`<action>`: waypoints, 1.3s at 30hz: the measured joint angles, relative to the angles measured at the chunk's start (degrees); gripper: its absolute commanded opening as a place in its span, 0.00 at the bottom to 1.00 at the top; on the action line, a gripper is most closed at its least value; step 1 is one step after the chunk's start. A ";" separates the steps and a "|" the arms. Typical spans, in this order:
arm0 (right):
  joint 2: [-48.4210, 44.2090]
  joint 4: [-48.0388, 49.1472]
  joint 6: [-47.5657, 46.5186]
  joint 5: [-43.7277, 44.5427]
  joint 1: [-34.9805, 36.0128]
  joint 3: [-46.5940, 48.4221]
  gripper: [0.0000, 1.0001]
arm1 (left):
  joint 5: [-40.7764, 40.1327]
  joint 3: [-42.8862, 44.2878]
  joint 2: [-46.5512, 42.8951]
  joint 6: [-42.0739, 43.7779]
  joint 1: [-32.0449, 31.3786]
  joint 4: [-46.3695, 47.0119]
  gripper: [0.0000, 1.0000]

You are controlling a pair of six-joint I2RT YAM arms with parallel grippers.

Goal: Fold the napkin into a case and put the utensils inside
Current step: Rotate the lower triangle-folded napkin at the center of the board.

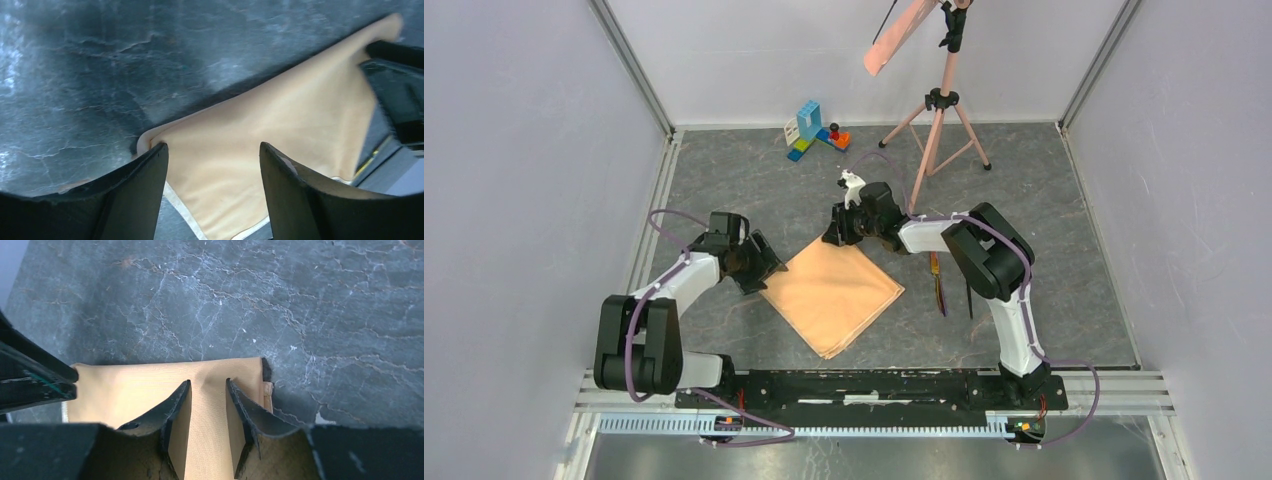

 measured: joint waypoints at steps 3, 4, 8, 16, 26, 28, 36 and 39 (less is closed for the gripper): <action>1.16 1.81 0.22 -1.22 -0.92 0.07 0.37 | -1.27 -1.36 0.96 -0.13 0.15 0.33 0.75; 1.31 2.23 0.15 -1.38 -1.09 0.07 0.38 | -1.57 -1.55 0.61 -0.13 0.17 0.61 0.75; 1.62 2.49 -0.92 -2.25 -1.27 0.33 0.38 | -2.08 -3.08 -1.11 -0.17 0.17 1.97 0.75; 1.86 -11.21 -6.95 -1.49 -1.29 9.18 0.52 | -3.02 -3.50 -3.98 0.00 0.17 -0.96 0.76; -18.08 -19.52 -11.04 -2.40 -0.57 -4.87 0.37 | 2.36 -2.69 -12.72 1.03 0.17 -4.28 0.79; -21.81 -18.97 -11.02 -2.75 -0.37 -10.19 0.29 | 3.41 -1.55 -13.31 1.88 0.17 -5.25 0.80; -25.40 -19.41 -11.96 0.37 -0.28 -22.97 0.24 | 8.66 0.33 -14.08 4.04 0.17 -6.29 0.80; -26.67 -19.26 -13.27 4.24 -0.28 -25.38 0.25 | 9.70 0.48 -15.04 4.46 0.17 -7.39 0.80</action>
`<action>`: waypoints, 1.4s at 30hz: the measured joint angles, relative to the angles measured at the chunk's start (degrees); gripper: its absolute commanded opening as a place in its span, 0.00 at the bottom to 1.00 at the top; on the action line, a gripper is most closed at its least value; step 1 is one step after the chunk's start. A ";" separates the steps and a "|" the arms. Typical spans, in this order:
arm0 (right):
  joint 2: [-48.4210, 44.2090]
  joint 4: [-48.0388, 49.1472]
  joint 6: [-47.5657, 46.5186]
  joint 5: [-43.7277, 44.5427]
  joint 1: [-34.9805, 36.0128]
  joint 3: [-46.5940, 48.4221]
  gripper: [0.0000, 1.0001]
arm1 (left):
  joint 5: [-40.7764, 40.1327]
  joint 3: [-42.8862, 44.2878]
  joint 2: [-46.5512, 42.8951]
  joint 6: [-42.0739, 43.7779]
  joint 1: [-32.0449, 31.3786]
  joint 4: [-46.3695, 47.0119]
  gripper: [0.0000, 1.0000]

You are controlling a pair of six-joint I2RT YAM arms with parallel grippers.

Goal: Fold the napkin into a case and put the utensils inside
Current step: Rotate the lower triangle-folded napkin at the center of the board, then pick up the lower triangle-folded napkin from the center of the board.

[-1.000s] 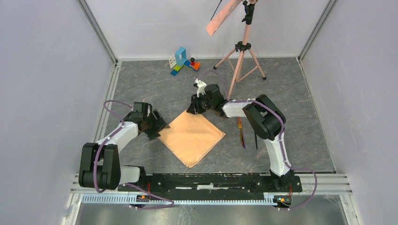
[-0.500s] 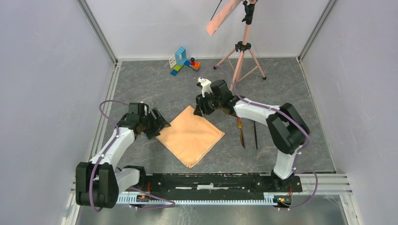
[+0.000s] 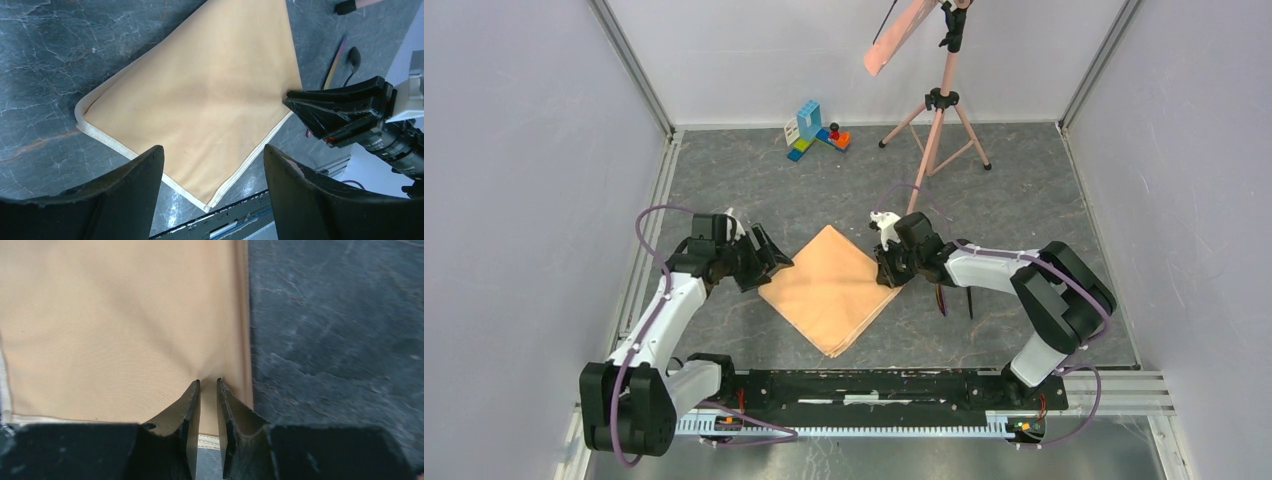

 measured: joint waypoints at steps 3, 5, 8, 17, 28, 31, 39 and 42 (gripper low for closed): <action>-1.07 -0.59 -1.95 5.25 0.07 -0.48 0.29 | 0.48 1.05 -1.51 0.37 0.00 -1.84 0.80; -1.11 -1.86 -3.37 9.31 0.11 0.31 0.35 | 0.48 2.40 -2.56 0.44 0.00 -2.82 0.80; -1.20 -6.10 -5.31 14.99 0.74 2.32 0.53 | 0.17 4.63 -4.09 1.18 0.00 -4.42 0.80; -3.63 -21.22 -8.28 20.70 15.34 14.53 0.85 | -8.59 8.74 -10.40 2.99 -0.04 -9.22 0.82; 4.94 -36.35 -6.84 14.47 28.76 23.67 0.79 | -20.96 9.75 -20.92 2.97 -0.04 -11.39 0.83; 7.54 -39.54 -6.58 14.49 29.68 25.14 0.69 | -21.86 9.86 -20.94 2.97 -0.04 -11.58 0.83; 11.47 -42.75 -5.31 15.80 32.06 28.33 0.64 | -22.21 9.86 -20.90 2.99 -0.04 -12.20 0.83; 12.02 -42.86 -5.03 15.87 32.87 28.41 0.65 | -22.23 9.86 -20.92 2.99 -0.04 -12.20 0.83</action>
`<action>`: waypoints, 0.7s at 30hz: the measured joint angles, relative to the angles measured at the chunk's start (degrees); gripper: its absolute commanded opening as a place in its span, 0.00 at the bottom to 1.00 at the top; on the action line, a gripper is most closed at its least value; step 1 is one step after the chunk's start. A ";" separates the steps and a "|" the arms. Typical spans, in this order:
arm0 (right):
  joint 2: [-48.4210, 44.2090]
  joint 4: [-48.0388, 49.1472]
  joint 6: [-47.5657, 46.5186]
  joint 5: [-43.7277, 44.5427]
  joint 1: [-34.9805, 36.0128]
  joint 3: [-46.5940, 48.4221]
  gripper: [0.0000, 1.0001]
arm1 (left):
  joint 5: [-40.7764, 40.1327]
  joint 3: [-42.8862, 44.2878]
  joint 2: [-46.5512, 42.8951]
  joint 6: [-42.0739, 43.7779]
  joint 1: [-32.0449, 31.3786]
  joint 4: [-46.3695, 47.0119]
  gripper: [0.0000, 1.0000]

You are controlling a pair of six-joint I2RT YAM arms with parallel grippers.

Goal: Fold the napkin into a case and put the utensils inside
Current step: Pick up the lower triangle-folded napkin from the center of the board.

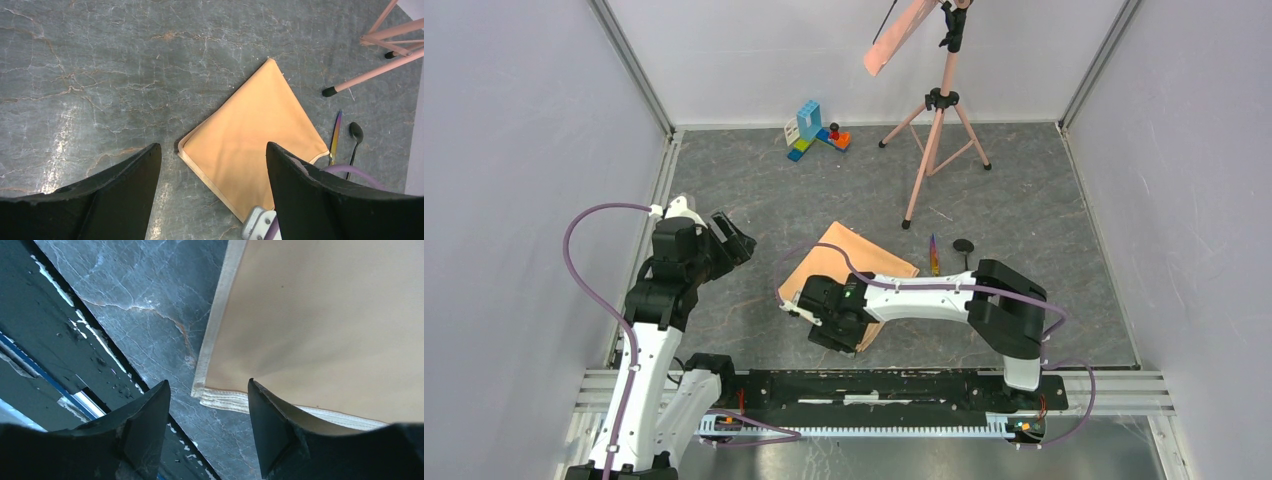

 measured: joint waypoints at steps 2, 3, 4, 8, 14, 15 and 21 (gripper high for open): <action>0.55 0.00 0.22 0.28 0.31 0.07 0.65 | 0.02 0.00 0.00 0.00 0.00 0.00 0.83; 1.18 0.00 0.31 0.57 0.61 0.09 0.65 | 0.00 0.00 0.00 0.00 0.00 0.00 0.83; 1.53 0.00 0.42 0.83 0.76 0.09 0.65 | 0.00 0.00 -0.02 0.00 0.00 0.00 0.84; 2.71 0.04 0.83 2.36 1.07 0.07 0.58 | 0.00 0.00 -0.02 0.00 0.00 0.00 0.84; 2.67 1.31 1.33 3.37 1.07 -0.46 0.37 | 0.00 0.00 -0.04 0.00 0.00 0.00 0.84; 2.54 1.70 1.36 3.61 1.07 -0.68 0.33 | 0.00 0.00 -0.07 0.00 0.00 0.00 0.84; 1.11 5.03 1.29 5.92 1.20 -2.95 0.04 | -0.02 -0.02 -0.20 0.02 0.00 -0.02 0.85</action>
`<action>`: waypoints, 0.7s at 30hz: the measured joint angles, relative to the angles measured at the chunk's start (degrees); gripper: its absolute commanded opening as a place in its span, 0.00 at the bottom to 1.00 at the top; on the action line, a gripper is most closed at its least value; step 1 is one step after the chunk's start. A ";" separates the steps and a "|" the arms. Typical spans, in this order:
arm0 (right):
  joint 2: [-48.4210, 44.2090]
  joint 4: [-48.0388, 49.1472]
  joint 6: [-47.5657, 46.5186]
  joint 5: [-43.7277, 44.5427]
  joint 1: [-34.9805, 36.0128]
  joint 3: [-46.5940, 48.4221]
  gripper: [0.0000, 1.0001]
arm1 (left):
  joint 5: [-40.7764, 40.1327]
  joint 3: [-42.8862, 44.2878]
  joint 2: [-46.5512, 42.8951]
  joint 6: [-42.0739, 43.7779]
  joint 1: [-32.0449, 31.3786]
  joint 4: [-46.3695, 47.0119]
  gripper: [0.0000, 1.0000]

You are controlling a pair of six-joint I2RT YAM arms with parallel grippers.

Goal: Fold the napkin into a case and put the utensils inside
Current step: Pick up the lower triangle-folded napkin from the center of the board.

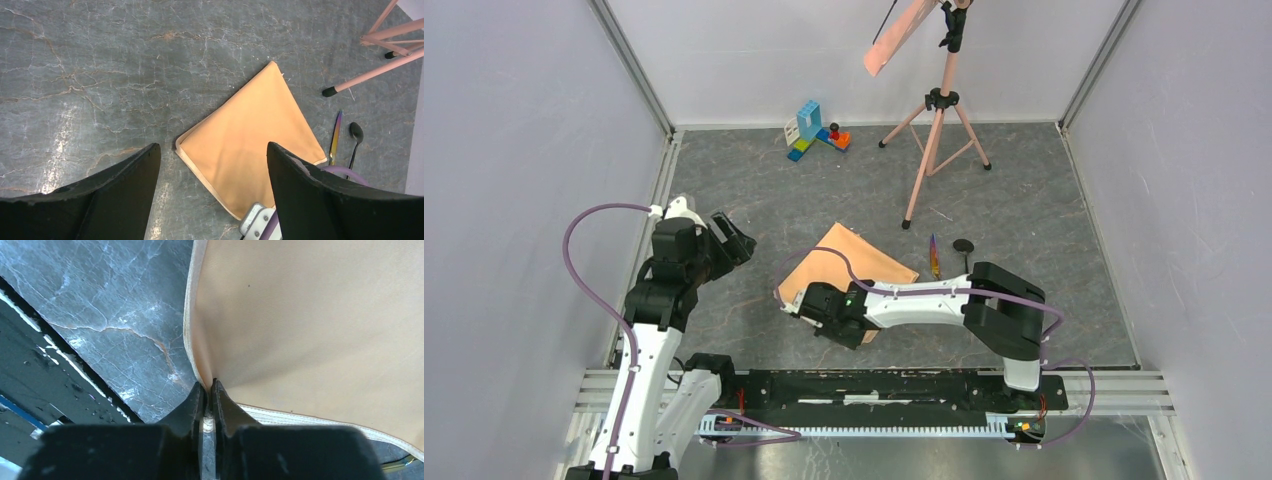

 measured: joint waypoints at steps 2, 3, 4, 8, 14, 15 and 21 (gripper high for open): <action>-0.37 0.63 -0.15 0.46 0.04 -0.50 0.00 | 0.00 -0.24 0.00 0.00 0.00 0.04 0.86; -0.63 0.98 -0.28 0.55 0.07 -0.79 0.00 | 0.02 -0.48 -0.02 -0.02 0.00 0.04 0.87; -0.96 1.46 -0.35 0.59 0.07 -1.18 0.00 | 0.11 -0.90 0.00 -0.04 0.00 0.09 0.87; -2.89 4.98 -0.48 0.04 0.02 -3.80 0.00 | 0.61 -3.58 1.09 -1.92 0.00 0.11 0.89; -8.57 14.75 1.09 -7.76 -2.49 -11.52 0.00 | 5.55 -9.88 5.97 -11.21 0.00 0.76 0.93; -9.62 16.28 1.60 -9.40 -3.34 -12.72 0.00 | 6.75 -11.06 6.40 -12.74 0.00 0.94 0.93; -14.21 25.09 5.73 -18.84 -8.44 -18.53 0.00 | 15.58 -19.30 6.80 -24.30 0.00 4.92 0.95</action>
